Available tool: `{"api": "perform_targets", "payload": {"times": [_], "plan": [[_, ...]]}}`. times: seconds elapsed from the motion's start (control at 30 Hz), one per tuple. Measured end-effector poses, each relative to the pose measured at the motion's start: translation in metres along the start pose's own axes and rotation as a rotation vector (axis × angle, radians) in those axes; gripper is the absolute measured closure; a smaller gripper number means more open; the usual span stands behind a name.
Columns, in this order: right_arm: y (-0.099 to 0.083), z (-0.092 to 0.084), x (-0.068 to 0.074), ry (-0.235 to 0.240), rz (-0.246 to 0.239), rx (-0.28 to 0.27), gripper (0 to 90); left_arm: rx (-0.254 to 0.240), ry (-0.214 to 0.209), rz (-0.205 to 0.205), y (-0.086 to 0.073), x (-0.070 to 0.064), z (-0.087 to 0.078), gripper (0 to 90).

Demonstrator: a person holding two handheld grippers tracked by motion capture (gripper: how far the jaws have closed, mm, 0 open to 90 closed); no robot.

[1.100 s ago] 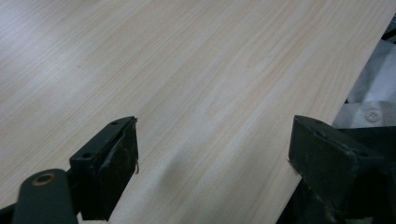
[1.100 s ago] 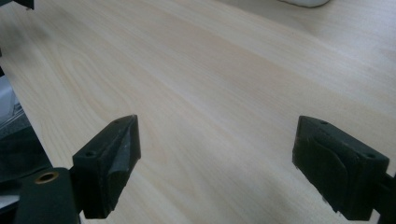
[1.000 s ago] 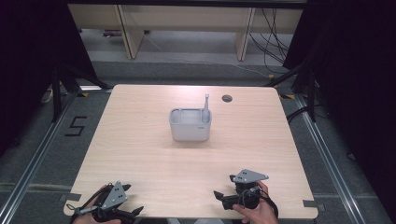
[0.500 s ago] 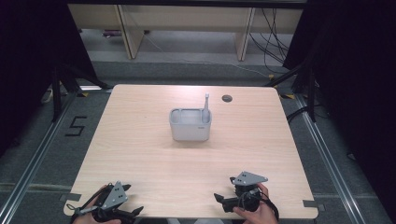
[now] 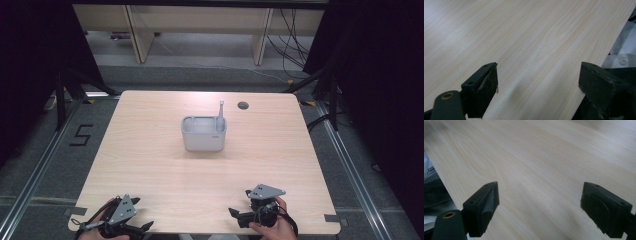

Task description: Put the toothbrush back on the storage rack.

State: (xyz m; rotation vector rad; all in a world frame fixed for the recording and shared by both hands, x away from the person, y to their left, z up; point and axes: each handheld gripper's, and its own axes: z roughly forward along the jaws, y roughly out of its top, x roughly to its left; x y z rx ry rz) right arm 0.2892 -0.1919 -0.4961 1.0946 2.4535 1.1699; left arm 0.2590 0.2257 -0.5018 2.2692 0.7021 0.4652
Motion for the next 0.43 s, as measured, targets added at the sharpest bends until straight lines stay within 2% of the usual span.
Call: {"api": "perform_targets", "payload": {"times": [0.43], "plan": [[0.0004,0.0013,-0.0007,0.012,-0.013,0.001,16.0,0.002,0.001,-0.001,0.0000,-0.0001,0.0000,15.7]]}}
